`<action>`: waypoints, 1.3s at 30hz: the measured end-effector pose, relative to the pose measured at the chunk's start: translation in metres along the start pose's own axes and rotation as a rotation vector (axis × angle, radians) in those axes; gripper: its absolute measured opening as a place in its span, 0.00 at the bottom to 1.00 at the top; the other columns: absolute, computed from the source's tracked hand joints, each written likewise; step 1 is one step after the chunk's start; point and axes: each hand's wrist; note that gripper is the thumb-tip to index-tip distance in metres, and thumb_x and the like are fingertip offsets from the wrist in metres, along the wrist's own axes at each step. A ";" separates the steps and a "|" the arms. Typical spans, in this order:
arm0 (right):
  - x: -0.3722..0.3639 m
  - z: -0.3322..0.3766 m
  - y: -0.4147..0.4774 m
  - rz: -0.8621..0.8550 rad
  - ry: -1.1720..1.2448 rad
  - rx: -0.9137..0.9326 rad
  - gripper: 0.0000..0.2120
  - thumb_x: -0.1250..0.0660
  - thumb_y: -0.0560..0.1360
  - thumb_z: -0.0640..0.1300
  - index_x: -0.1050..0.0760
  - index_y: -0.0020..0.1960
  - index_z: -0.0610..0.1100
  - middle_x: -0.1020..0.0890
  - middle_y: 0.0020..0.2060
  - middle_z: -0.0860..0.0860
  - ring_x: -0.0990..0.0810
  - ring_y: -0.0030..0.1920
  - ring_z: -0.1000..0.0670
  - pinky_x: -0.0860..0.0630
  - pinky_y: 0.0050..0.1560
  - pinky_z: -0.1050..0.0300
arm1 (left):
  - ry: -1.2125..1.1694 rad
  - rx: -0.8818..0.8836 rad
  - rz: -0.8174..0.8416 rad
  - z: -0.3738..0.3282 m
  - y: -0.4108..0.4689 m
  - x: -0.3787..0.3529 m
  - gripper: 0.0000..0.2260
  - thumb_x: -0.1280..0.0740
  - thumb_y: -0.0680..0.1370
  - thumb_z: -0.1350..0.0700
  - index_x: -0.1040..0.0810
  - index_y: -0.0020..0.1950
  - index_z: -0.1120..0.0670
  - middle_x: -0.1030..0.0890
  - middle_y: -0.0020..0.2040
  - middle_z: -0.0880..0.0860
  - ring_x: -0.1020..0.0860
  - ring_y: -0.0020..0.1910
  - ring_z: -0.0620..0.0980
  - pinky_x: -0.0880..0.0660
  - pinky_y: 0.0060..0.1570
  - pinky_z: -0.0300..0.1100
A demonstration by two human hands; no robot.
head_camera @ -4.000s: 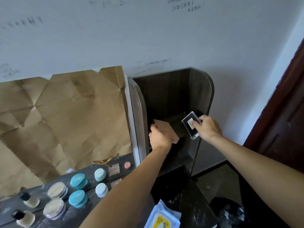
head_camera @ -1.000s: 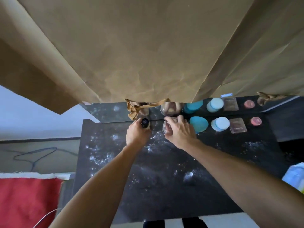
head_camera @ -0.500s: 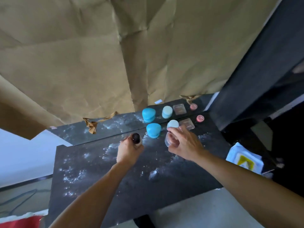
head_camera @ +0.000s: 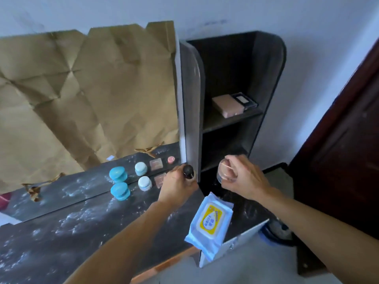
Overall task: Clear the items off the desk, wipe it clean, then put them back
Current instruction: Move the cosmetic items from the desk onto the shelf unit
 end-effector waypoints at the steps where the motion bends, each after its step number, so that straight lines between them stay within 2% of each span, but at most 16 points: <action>1: 0.015 -0.007 0.008 -0.037 0.028 -0.001 0.33 0.29 0.58 0.55 0.31 0.62 0.52 0.24 0.54 0.47 0.22 0.52 0.40 0.23 0.50 0.47 | -0.002 -0.042 0.029 -0.012 0.006 -0.002 0.07 0.32 0.68 0.55 0.30 0.34 0.52 0.26 0.31 0.48 0.27 0.31 0.50 0.28 0.35 0.44; 3: 0.042 -0.017 0.028 -0.094 0.061 0.012 0.33 0.30 0.58 0.58 0.33 0.62 0.54 0.25 0.54 0.47 0.22 0.50 0.40 0.23 0.49 0.46 | 0.021 -0.115 0.055 -0.029 0.021 -0.006 0.05 0.32 0.66 0.55 0.26 0.38 0.54 0.24 0.35 0.49 0.25 0.34 0.50 0.27 0.38 0.45; 5: 0.065 -0.020 0.053 -0.119 0.031 0.036 0.33 0.29 0.61 0.59 0.34 0.64 0.55 0.26 0.55 0.48 0.23 0.51 0.42 0.25 0.49 0.51 | 0.053 -0.152 0.060 -0.043 0.038 -0.008 0.06 0.32 0.66 0.53 0.26 0.39 0.52 0.23 0.36 0.48 0.25 0.35 0.49 0.27 0.37 0.44; 10: 0.099 -0.014 0.121 -0.152 0.004 0.098 0.34 0.26 0.63 0.59 0.33 0.66 0.53 0.25 0.59 0.51 0.24 0.55 0.46 0.27 0.49 0.54 | 0.092 -0.122 0.082 -0.060 0.075 -0.009 0.07 0.34 0.66 0.49 0.27 0.39 0.50 0.22 0.34 0.48 0.23 0.34 0.49 0.23 0.37 0.46; 13: 0.099 -0.008 0.160 -0.106 0.027 0.126 0.34 0.26 0.62 0.58 0.34 0.63 0.52 0.25 0.56 0.51 0.24 0.52 0.47 0.24 0.48 0.52 | 0.060 -0.065 0.083 -0.062 0.088 -0.006 0.07 0.34 0.66 0.49 0.27 0.38 0.51 0.21 0.35 0.49 0.22 0.35 0.51 0.23 0.37 0.48; 16: 0.091 0.003 0.193 -0.053 0.009 0.164 0.35 0.25 0.62 0.56 0.34 0.65 0.50 0.25 0.58 0.50 0.25 0.54 0.46 0.27 0.45 0.55 | 0.063 -0.043 0.055 -0.062 0.095 -0.002 0.07 0.33 0.67 0.51 0.26 0.40 0.53 0.21 0.36 0.51 0.22 0.37 0.53 0.24 0.38 0.47; 19: 0.076 0.012 0.224 0.022 0.018 0.189 0.36 0.24 0.61 0.54 0.34 0.65 0.49 0.24 0.57 0.47 0.24 0.54 0.44 0.29 0.47 0.56 | 0.099 -0.025 0.019 -0.063 0.099 0.002 0.06 0.33 0.68 0.51 0.27 0.39 0.52 0.21 0.35 0.49 0.23 0.37 0.53 0.25 0.37 0.45; 23: 0.053 0.019 0.254 0.131 -0.055 0.218 0.33 0.27 0.59 0.58 0.35 0.60 0.54 0.23 0.52 0.49 0.21 0.51 0.42 0.24 0.49 0.47 | 0.150 -0.012 -0.047 -0.069 0.101 -0.001 0.08 0.32 0.69 0.50 0.32 0.39 0.48 0.24 0.33 0.47 0.24 0.35 0.54 0.27 0.36 0.45; 26: 0.044 0.021 0.269 0.191 -0.016 0.256 0.29 0.25 0.62 0.54 0.32 0.59 0.49 0.22 0.51 0.46 0.21 0.51 0.41 0.28 0.44 0.53 | 0.180 0.029 -0.074 -0.077 0.102 -0.006 0.09 0.32 0.69 0.50 0.32 0.41 0.50 0.21 0.36 0.51 0.23 0.37 0.56 0.26 0.38 0.47; 30: 0.041 0.009 0.281 0.275 0.030 0.406 0.28 0.26 0.61 0.62 0.27 0.57 0.53 0.21 0.50 0.49 0.21 0.50 0.45 0.24 0.46 0.53 | 0.190 0.080 -0.171 -0.095 0.108 -0.021 0.10 0.34 0.71 0.48 0.33 0.39 0.49 0.24 0.32 0.50 0.23 0.35 0.58 0.26 0.36 0.47; 32: 0.048 -0.001 0.284 0.304 0.035 0.441 0.26 0.27 0.63 0.64 0.25 0.58 0.56 0.23 0.50 0.51 0.23 0.49 0.48 0.27 0.45 0.55 | 0.181 0.121 -0.213 -0.108 0.114 -0.029 0.10 0.35 0.73 0.48 0.32 0.39 0.51 0.24 0.31 0.50 0.23 0.34 0.58 0.27 0.33 0.46; 34: 0.057 -0.014 0.289 0.288 0.070 0.477 0.24 0.31 0.67 0.66 0.25 0.59 0.57 0.26 0.50 0.52 0.25 0.51 0.48 0.26 0.48 0.52 | 0.189 0.132 -0.241 -0.121 0.121 -0.037 0.09 0.34 0.73 0.49 0.29 0.43 0.53 0.21 0.34 0.52 0.22 0.35 0.56 0.30 0.33 0.44; 36: 0.066 -0.028 0.297 0.227 0.144 0.485 0.24 0.35 0.71 0.64 0.26 0.62 0.53 0.24 0.53 0.50 0.24 0.54 0.47 0.25 0.53 0.51 | 0.184 0.138 -0.266 -0.133 0.128 -0.045 0.09 0.33 0.73 0.50 0.27 0.47 0.55 0.19 0.38 0.52 0.21 0.39 0.54 0.31 0.35 0.42; 39: 0.079 -0.046 0.309 0.141 0.167 0.445 0.20 0.37 0.76 0.58 0.25 0.62 0.48 0.21 0.55 0.48 0.22 0.55 0.47 0.24 0.53 0.51 | 0.190 0.225 -0.292 -0.144 0.144 -0.058 0.13 0.34 0.75 0.49 0.29 0.53 0.56 0.18 0.43 0.55 0.21 0.42 0.56 0.25 0.40 0.48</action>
Point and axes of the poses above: each hand's wrist, its own y-axis towards the middle knuckle, its own x-axis out of the back of the hand, z = x × y
